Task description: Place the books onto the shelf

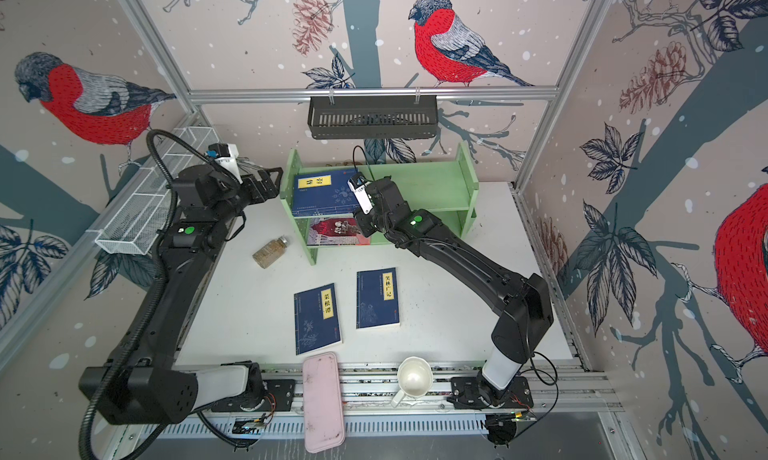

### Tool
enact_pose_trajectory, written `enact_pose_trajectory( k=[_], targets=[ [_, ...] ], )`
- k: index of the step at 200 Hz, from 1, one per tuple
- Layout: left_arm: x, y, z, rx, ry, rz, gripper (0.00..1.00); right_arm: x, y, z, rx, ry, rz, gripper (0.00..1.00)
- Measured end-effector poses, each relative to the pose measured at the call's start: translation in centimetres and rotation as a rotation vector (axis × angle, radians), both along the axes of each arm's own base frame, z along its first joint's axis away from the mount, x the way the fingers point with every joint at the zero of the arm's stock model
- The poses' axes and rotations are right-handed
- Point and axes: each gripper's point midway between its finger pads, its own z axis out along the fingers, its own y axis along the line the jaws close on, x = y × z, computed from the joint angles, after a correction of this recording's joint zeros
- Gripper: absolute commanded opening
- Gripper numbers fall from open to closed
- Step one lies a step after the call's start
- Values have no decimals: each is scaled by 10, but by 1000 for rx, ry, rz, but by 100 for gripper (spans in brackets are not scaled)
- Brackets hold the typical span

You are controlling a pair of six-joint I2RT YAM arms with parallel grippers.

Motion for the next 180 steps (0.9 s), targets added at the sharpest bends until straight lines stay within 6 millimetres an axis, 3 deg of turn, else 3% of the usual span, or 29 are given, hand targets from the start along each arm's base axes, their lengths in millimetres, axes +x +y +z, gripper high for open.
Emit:
enact_pose_trajectory(
  k=[33, 88, 180],
  targets=[
    [0, 0, 2, 3, -7, 0, 97, -5, 3, 1, 6, 13, 30, 55],
    [0, 0, 3, 10, -15, 0, 97, -7, -1, 22, 97, 28, 73, 56],
    [-1, 0, 2, 11, -17, -1, 97, -5, 7, 24, 226, 157, 181, 55]
  ],
)
